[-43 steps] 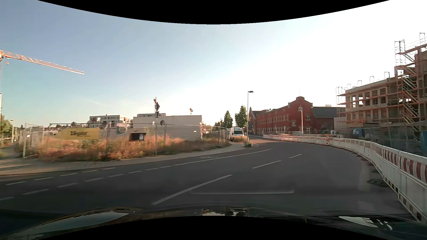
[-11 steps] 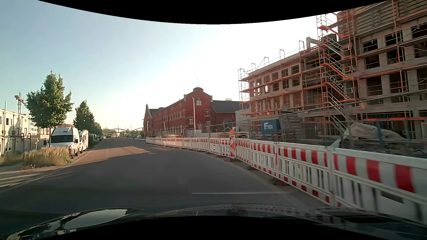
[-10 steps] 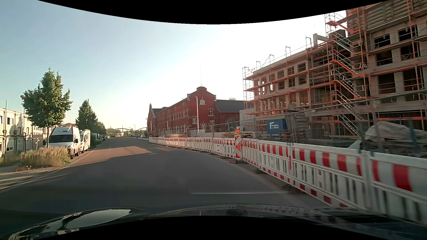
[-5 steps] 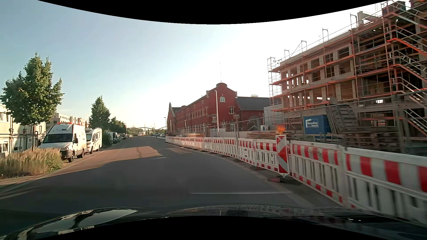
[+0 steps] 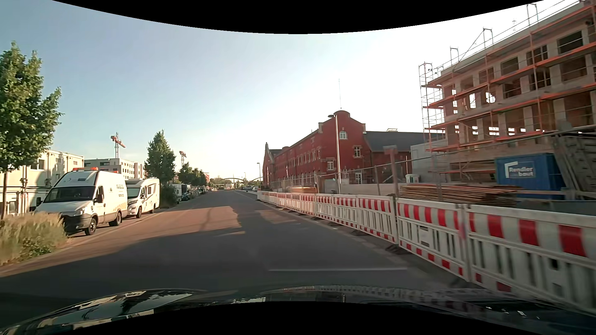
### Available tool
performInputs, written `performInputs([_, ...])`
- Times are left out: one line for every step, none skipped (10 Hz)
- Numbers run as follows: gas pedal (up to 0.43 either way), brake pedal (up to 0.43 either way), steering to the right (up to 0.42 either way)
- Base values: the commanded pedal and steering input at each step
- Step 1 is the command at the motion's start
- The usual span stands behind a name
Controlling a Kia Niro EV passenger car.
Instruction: Follow the waypoints while adhering to traffic rules and regulations
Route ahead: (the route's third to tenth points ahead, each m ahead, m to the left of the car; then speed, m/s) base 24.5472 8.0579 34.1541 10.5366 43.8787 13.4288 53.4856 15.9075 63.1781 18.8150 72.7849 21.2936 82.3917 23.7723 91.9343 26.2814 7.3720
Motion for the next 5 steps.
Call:
performInputs([0.0, 0.0, -0.109])
performInputs([0.0, 0.0, -0.107])
performInputs([0.0, 0.0, -0.105])
performInputs([0.0, 0.0, -0.103])
performInputs([0.0, 0.0, -0.099])
